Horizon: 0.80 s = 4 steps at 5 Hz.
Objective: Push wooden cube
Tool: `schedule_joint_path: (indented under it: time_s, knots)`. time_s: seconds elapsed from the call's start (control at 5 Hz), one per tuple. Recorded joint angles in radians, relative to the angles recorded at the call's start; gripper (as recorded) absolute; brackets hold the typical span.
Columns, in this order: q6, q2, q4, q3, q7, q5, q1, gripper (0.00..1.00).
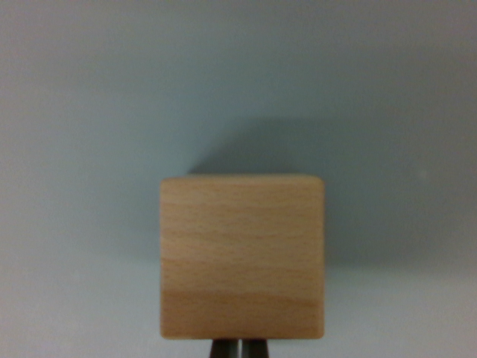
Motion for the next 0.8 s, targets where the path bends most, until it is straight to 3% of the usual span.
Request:
schedule_joint_path:
  time_s: [0.2, 0.4, 0.6, 0.8]
  knots:
    - [0.014, 0.031, 0.045, -0.004, -0.003, -0.0041, -0.0024, 1.00]
    - [0.014, 0.031, 0.045, -0.004, -0.003, -0.0041, -0.0024, 1.00]
    - [0.026, 0.060, 0.086, -0.007, -0.006, -0.0078, -0.0046, 1.00]
    - [0.026, 0.060, 0.086, -0.007, -0.006, -0.0078, -0.0046, 1.00]
